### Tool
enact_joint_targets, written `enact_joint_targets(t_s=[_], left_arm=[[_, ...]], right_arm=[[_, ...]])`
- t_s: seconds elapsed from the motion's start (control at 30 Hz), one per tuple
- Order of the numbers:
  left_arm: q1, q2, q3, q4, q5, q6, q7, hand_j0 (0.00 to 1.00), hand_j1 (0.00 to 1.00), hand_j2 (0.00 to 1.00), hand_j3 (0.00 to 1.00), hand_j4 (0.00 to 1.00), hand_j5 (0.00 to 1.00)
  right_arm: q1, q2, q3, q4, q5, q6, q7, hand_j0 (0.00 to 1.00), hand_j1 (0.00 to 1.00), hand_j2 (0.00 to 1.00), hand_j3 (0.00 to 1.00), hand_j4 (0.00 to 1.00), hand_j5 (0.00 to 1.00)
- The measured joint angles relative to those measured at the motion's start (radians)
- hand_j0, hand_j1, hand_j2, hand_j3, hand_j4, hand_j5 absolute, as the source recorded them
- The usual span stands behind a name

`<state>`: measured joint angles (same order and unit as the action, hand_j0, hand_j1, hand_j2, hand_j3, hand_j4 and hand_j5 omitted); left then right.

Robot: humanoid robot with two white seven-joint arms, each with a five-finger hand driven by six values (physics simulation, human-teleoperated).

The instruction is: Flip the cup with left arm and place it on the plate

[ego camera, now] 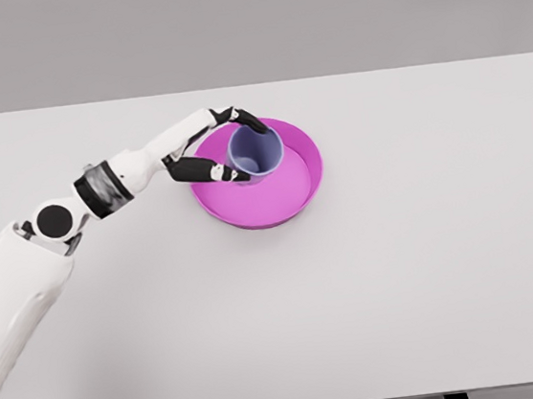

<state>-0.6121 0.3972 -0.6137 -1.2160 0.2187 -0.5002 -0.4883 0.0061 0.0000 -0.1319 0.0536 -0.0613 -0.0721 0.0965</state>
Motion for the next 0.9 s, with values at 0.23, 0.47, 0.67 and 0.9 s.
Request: enact_joint_targets(t_s=[0.23,0.47,0.67,0.9], left_arm=[[0.008,-0.051,0.0,0.047,-0.002,0.0,0.0,0.65,0.65,0.65,0.65,0.65,0.65],[0.009,-0.09,0.001,0.085,-0.002,0.0,0.0,0.66,0.66,0.66,0.66,0.66,0.66],[0.009,-0.1,0.001,0.094,0.002,0.0,0.0,0.91,0.91,0.91,0.91,0.91,0.91],[0.009,-0.101,0.001,0.093,0.0,0.001,0.0,0.96,0.96,0.96,0.96,0.96,0.96]], right_arm=[[0.0,0.0,0.0,0.0,0.0,0.0,0.0,1.0,1.0,1.0,1.0,1.0,1.0],[0.0,0.0,0.0,0.0,0.0,0.0,0.0,1.0,1.0,1.0,1.0,1.0,1.0],[0.0,0.0,0.0,0.0,0.0,0.0,0.0,1.0,1.0,1.0,1.0,1.0,1.0],[0.0,0.0,0.0,0.0,0.0,0.0,0.0,1.0,1.0,1.0,1.0,1.0,1.0]])
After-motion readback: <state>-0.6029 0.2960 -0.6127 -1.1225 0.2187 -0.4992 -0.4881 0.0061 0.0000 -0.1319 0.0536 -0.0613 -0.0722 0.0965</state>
